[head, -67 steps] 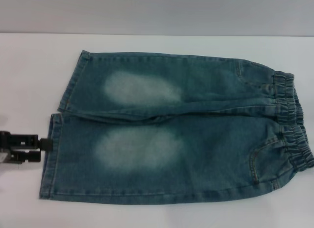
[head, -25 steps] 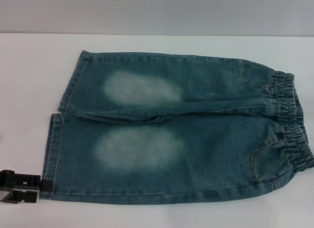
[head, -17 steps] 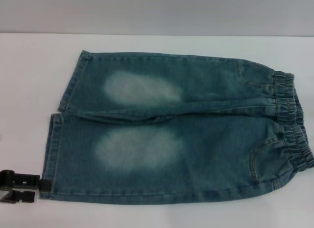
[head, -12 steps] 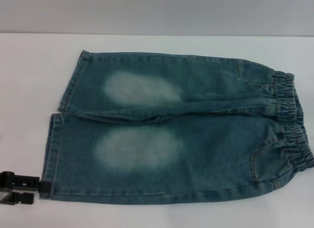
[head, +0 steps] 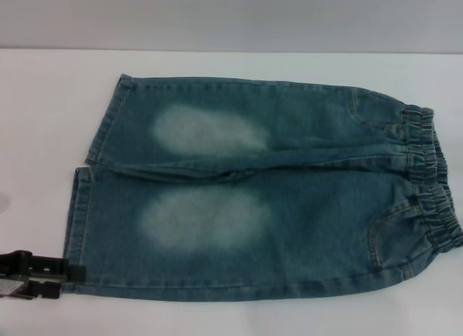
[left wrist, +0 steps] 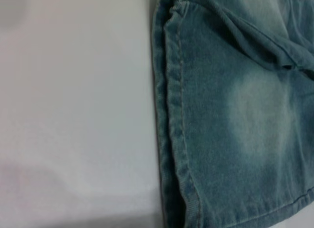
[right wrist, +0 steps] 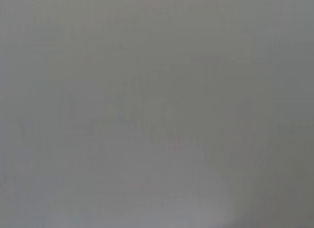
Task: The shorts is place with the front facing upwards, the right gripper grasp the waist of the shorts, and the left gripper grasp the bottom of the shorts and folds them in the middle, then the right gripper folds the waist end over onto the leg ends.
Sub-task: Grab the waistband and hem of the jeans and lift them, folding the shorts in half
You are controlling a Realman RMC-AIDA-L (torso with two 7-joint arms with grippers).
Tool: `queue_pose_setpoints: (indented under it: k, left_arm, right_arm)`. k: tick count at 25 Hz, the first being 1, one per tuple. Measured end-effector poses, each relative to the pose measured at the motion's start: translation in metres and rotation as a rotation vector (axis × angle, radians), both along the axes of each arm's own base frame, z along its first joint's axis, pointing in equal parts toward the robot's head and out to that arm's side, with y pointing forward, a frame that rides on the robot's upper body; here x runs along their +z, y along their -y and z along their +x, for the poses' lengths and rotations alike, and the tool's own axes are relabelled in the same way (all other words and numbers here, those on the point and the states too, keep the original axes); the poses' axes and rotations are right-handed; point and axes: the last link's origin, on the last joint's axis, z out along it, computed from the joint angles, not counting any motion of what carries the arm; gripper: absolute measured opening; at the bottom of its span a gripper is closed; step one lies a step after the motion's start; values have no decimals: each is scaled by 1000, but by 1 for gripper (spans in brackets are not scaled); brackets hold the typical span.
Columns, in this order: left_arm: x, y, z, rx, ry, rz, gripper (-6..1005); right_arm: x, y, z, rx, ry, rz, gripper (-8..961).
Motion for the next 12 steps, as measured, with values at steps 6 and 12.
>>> queue_pose_setpoints:
  k: [6,12]
  left_arm:
    - [-4,-3,4,-11,9,-4,831]
    - [-10,-8,12,-31,23,-13,831]
  right_arm:
    - [1,0,0,0,3,2,749]
    - [1,-1,0,2,4,3,749]
